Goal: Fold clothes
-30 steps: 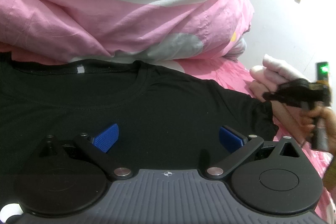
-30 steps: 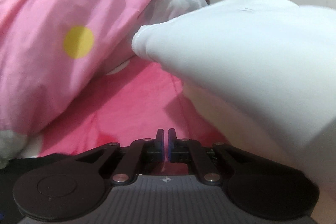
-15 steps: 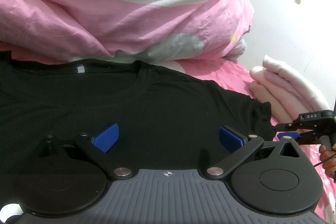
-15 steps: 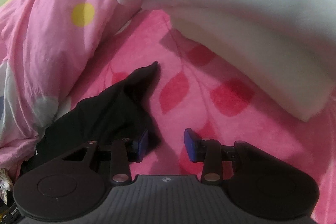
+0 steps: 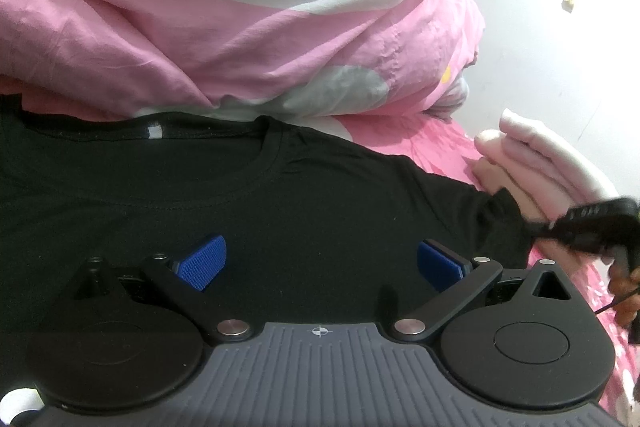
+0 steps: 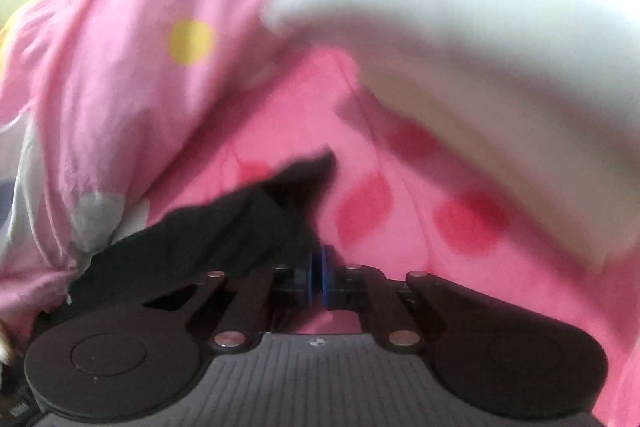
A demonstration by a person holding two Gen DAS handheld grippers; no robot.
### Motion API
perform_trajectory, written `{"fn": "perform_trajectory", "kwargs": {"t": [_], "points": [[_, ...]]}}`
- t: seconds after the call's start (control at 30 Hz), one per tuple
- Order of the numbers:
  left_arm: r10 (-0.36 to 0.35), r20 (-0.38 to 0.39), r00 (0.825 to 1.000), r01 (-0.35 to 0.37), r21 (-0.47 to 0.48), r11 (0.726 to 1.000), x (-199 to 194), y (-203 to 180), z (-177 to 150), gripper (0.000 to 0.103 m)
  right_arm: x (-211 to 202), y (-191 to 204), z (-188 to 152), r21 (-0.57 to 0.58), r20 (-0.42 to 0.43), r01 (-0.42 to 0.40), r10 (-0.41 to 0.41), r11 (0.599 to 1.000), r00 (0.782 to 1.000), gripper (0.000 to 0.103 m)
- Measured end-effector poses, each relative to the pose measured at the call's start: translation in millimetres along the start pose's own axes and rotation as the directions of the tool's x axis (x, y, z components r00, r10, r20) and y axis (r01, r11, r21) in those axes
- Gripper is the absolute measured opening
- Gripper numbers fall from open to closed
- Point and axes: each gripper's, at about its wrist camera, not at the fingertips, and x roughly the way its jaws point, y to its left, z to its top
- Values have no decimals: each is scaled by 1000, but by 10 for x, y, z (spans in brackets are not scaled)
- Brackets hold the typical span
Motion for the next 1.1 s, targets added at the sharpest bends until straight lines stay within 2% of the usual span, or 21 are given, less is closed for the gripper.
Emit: {"fn": "perform_trajectory", "kwargs": {"t": [0.07,0.1,0.13,0.17,0.2,0.27,0.33,0.4,0.47,0.5,0.53,0.57,0.7,0.83,0.9,0.97,1.0,1.03,1.1], "points": [[0,0,1000,0,-1,1000,0,0,1,103,-85,297,58,-142,45,5,1,990,999,3],[-1,1,1000,1,-2,1000,0,0,0,103,-109,483,50,-235,55,2,12,972,998,3],[-1,1,1000,1,-2,1000,1,0,-1,103,-132,668,41,-327,63,-1,23,945,998,3],[-1,1,1000,1,-3,1000,2,2,0,103,-142,879,-12,-435,65,-6,38,901,997,3],[-2,1,1000,2,-4,1000,4,4,0,103,-151,1119,-116,-558,54,-21,62,830,997,3],[-2,2,1000,2,-5,1000,3,6,0,103,-175,1459,-372,-729,2,-80,120,679,993,3],[-3,2,1000,3,-6,1000,2,9,0,103,-220,1729,-732,-864,-81,-147,155,481,985,4],[-4,2,1000,4,-7,1000,-2,11,-1,103,-246,1881,-1092,-935,-178,-212,139,284,974,6],[-5,2,1000,5,-8,1000,-4,12,-1,103,-269,1899,-1265,-956,-200,-218,107,199,974,20],[-5,2,1000,5,-9,1000,-5,13,-1,103,-280,1907,-1350,-963,-208,-221,90,157,974,22],[-6,2,1000,6,-10,1000,-4,13,0,103,-303,1881,-1338,-961,-210,-221,83,168,974,23],[-7,3,1000,7,-11,1000,-4,14,1,103,-348,1846,-1282,-954,-211,-224,82,200,974,23],[-10,3,1000,10,-17,1000,1,22,6,103,-755,1576,-954,-884,-253,-273,102,379,962,23],[-11,2,1000,11,-19,1000,-14,24,0,103,-1468,1159,-872,-810,-266,-274,92,519,960,23],[-10,2,1000,10,-19,1000,-13,23,1,103,-1806,955,-837,-746,-296,-291,92,599,951,23],[-9,1,1000,9,-17,1000,-13,22,3,103,-2081,802,-867,-708,-318,-299,90,639,944,24],[-8,1,1000,8,-17,1000,-12,22,4,103,-2112,777,-920,-720,-311,-279,65,636,948,25],[-7,1,1000,7,-15,1000,-13,20,3,103,-2140,753,-975,-732,-302,-258,39,631,952,25],[-6,1,1000,6,-12,1000,-14,18,3,103,-1970,814,-1143,-795,-277,-191,-64,575,959,25]]}}
